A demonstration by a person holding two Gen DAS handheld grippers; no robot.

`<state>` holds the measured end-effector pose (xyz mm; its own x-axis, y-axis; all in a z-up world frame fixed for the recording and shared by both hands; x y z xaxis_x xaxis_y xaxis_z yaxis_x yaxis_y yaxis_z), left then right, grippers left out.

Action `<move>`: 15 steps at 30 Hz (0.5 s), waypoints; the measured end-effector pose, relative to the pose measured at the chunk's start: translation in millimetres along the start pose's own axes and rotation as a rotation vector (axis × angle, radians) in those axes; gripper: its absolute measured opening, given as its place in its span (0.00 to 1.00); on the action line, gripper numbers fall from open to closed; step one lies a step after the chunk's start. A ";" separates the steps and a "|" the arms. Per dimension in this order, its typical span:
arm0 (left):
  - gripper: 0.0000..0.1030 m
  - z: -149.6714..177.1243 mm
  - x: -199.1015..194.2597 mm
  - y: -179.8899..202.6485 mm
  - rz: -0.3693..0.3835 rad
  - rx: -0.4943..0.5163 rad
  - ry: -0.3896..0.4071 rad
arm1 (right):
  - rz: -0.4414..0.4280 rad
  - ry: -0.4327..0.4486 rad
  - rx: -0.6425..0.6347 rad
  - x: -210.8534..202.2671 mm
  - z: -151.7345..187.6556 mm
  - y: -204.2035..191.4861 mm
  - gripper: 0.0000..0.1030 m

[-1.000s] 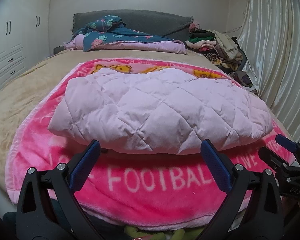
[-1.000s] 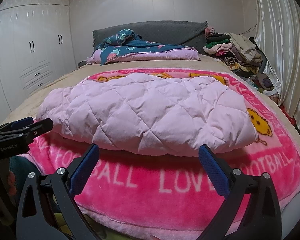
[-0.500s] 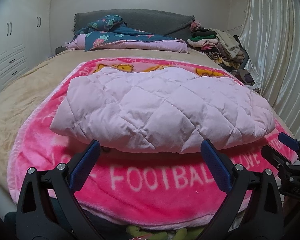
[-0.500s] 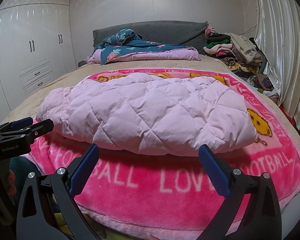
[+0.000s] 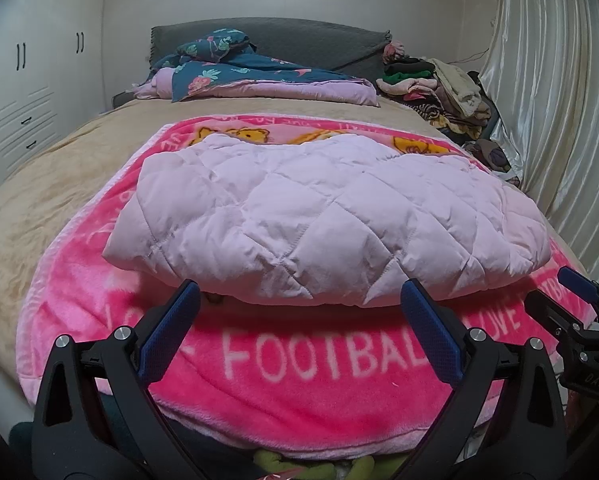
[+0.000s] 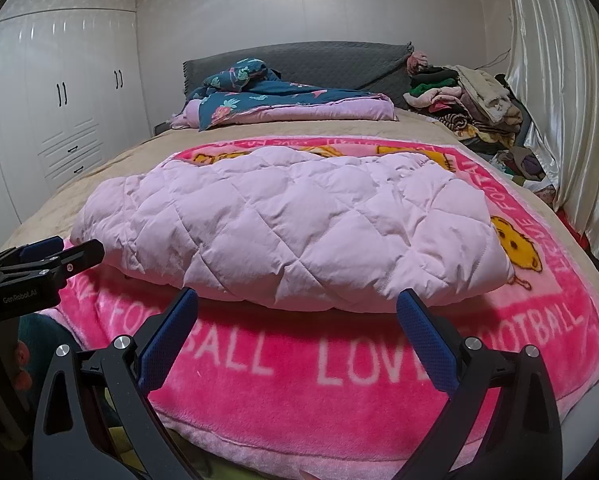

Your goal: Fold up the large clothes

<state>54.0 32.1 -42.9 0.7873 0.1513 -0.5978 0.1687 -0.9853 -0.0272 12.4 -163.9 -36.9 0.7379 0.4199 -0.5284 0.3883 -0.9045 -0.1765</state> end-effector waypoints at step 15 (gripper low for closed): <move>0.91 -1.0 1.2 -1.5 -0.003 -0.005 -0.002 | 0.000 0.000 0.001 0.1 -0.7 -0.1 0.96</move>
<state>55.3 33.9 -42.8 0.7854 0.1544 -0.5994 0.1741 -0.9844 -0.0254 12.9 -163.7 -36.4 0.7377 0.4201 -0.5284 0.3879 -0.9044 -0.1776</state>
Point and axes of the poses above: each gripper's, at about its wrist camera, not at the fingertips, and x roughly the way its jaws point, y to its right, z to its underside, the point moved 6 cm from there along x, roughly the way its jaws point, and after that the axes turned 11 degrees about -z, right-handed, at the moved point
